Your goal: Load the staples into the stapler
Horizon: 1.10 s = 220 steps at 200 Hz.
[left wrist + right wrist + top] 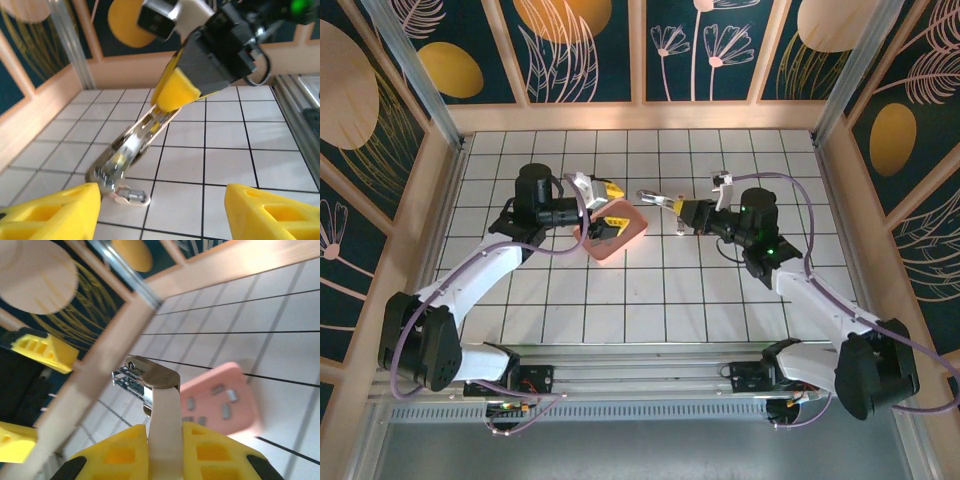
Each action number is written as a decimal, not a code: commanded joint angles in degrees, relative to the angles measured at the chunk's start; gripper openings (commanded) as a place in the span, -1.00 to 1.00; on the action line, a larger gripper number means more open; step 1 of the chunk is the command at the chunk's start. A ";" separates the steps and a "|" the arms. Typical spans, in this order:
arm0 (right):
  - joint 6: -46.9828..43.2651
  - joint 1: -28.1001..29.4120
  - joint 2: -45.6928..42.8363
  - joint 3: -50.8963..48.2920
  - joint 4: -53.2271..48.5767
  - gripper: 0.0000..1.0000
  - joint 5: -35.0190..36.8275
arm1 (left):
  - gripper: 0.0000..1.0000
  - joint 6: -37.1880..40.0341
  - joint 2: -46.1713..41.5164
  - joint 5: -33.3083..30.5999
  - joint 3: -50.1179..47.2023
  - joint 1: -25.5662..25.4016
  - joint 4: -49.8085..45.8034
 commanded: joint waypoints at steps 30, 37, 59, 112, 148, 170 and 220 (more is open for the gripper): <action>-17.68 3.12 -3.82 0.65 -6.85 -1.00 5.68 | 0.41 -15.31 3.29 -4.42 -1.46 -2.98 5.89; -19.86 3.47 -4.00 0.60 -6.85 -1.00 4.77 | 0.42 -15.64 3.78 -3.78 -1.61 -3.05 6.04; -27.02 4.81 -4.37 0.66 -7.54 -1.00 2.61 | 0.43 -11.17 5.18 -1.49 -0.54 -3.54 3.01; -41.23 6.04 -3.16 5.09 -16.35 -1.00 1.31 | 0.42 10.97 8.98 -3.77 8.56 -4.66 -16.94; -45.09 7.03 -3.38 5.93 -16.78 -1.00 1.91 | 0.40 14.08 12.23 -5.66 12.00 -5.64 -21.24; -46.48 7.23 -3.48 6.09 -16.79 -1.00 1.78 | 0.38 14.41 13.62 -5.55 13.37 -6.80 -22.36; -47.33 7.23 -3.85 5.55 -14.95 -1.00 0.92 | 0.27 14.88 15.03 -7.22 13.88 -7.87 -23.57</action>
